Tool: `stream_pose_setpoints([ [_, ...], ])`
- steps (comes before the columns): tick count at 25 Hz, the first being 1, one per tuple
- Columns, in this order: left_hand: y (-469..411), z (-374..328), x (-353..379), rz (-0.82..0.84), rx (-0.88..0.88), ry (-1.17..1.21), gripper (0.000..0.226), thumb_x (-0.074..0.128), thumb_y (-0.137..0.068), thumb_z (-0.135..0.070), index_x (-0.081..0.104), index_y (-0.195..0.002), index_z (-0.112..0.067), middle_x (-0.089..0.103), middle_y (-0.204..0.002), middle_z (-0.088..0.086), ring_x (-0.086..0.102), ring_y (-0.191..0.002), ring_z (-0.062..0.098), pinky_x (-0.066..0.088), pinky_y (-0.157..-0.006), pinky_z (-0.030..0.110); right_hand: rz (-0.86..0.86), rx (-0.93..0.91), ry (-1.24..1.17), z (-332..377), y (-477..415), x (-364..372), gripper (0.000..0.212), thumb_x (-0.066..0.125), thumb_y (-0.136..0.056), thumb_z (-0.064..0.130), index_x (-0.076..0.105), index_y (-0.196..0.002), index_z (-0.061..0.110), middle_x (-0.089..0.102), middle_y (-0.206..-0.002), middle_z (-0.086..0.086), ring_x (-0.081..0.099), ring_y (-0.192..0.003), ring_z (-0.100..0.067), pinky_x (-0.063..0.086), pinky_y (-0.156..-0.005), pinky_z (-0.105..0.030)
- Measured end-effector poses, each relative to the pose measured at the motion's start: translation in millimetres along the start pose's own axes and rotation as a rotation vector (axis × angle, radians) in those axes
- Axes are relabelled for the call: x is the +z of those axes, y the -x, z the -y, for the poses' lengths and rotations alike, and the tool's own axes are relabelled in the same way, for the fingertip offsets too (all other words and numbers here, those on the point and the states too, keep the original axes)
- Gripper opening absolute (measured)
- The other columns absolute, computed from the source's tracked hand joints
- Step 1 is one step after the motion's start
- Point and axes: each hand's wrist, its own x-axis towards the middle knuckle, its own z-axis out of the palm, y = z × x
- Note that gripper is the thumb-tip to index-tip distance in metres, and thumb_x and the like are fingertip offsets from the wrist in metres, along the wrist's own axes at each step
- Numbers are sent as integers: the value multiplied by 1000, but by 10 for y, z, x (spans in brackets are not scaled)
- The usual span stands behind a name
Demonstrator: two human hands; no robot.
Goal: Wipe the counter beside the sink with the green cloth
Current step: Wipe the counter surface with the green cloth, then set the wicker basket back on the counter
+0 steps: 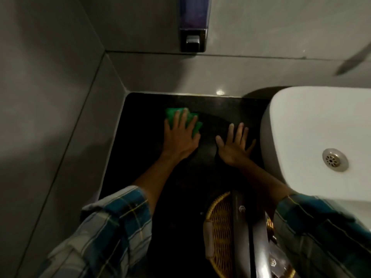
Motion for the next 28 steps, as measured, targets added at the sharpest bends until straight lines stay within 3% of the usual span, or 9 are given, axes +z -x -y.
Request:
stream_pose_setpoints([
  [3,139,-183,-81,22,74,35,58,34,-93,-56,32,-147,-34,16,-163,3,10,-150,25,4,-116,60,64,-19,-372,151,262,-380,60,25,-101,42,8,-151,13,-6,-162,-9,-10,-148,-23,-8,-117,-48],
  [6,365,-199,-400,120,47,158,58,29,-96,-57,25,-149,-34,12,-164,4,0,-151,23,-3,-120,54,89,-241,-585,270,940,-686,60,35,-102,29,8,-150,7,-6,-161,-11,-9,-148,-22,-4,-118,-33],
  [8,745,-261,-564,107,57,215,53,38,-96,-51,37,-145,-30,28,-159,9,13,-149,27,12,-120,50,121,-316,-533,166,1430,-789,60,41,-100,23,11,-151,9,-1,-161,-10,-2,-148,-19,1,-118,-29],
  [10,1253,-358,-669,106,38,301,44,43,-93,-51,54,-130,-31,58,-136,7,46,-132,30,35,-105,44,149,-296,-398,-187,1825,-890,57,47,-98,18,22,-149,10,18,-159,-12,18,-146,-22,13,-116,-28],
  [12,1783,-446,-703,186,-41,396,44,38,-85,-63,57,-114,-36,71,-108,-1,65,-103,24,47,-87,40,126,-238,-232,-686,2169,-978,41,51,-95,16,45,-136,12,48,-140,-14,51,-121,-26,37,-105,-34],
  [14,2222,-501,-698,249,-118,449,52,33,-76,-76,51,-113,-42,72,-98,-5,68,-91,20,51,-76,34,116,-189,-46,-1081,2451,-1036,22,53,-93,18,58,-114,17,61,-119,-12,57,-91,-20,52,-84,-36],
  [19,2655,-685,-643,249,-111,513,62,57,-77,-56,25,-130,-47,68,-110,-8,66,-100,17,53,-84,42,-8,-136,-22,-1301,2564,-845,27,64,-85,17,60,-113,18,47,-134,-7,33,-126,-30,41,-96,-41],
  [24,2597,-488,-788,127,-268,577,67,63,-80,-37,29,-137,-39,66,-114,1,64,-101,20,52,-83,38,-86,-291,-286,-1034,2507,-685,45,66,-64,-13,65,-99,16,51,-124,-9,44,-115,-26,39,-93,-31],
  [28,2484,184,-993,43,-431,535,71,66,-82,-34,29,-142,-38,66,-118,5,64,-102,27,52,-86,44,-93,-501,-356,-427,2339,-537,53,58,-57,-16,63,-100,15,48,-115,1,42,-108,-15,27,-90,-3],
])
